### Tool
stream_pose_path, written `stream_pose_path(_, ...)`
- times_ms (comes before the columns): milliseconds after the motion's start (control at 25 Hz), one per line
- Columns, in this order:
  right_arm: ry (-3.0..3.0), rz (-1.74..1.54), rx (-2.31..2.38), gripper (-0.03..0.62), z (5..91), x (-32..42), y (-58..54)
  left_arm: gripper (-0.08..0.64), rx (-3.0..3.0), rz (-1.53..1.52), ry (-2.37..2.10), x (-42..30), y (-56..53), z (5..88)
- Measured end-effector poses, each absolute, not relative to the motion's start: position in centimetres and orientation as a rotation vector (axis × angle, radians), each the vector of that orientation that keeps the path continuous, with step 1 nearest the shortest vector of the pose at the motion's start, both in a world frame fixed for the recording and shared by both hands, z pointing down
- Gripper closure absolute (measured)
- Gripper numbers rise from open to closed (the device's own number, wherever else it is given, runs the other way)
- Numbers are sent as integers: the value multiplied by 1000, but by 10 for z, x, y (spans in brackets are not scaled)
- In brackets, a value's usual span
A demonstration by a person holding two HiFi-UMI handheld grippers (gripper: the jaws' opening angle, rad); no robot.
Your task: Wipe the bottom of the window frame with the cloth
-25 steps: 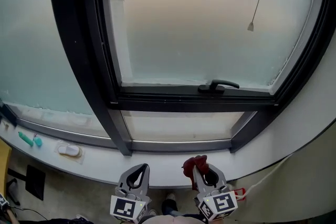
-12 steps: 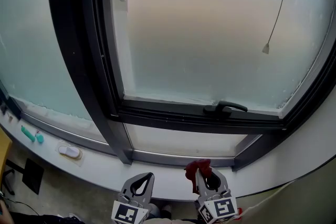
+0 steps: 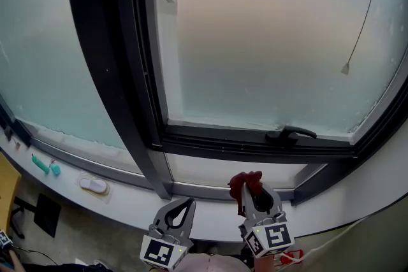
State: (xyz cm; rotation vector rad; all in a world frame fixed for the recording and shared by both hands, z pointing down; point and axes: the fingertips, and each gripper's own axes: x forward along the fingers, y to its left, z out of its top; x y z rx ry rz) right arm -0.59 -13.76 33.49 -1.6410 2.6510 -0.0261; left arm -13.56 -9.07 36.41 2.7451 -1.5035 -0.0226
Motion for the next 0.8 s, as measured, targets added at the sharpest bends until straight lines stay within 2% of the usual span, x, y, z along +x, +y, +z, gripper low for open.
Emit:
stream_pose_path(440,2731,173,-1428,526,280,-140,-219,561,2652,-184,-1679,-212,-100,349)
stream_pose_path(800,2916,44,-1445,526,299,-212,-276,561,2578,-222,-1816,-259,-106,344)
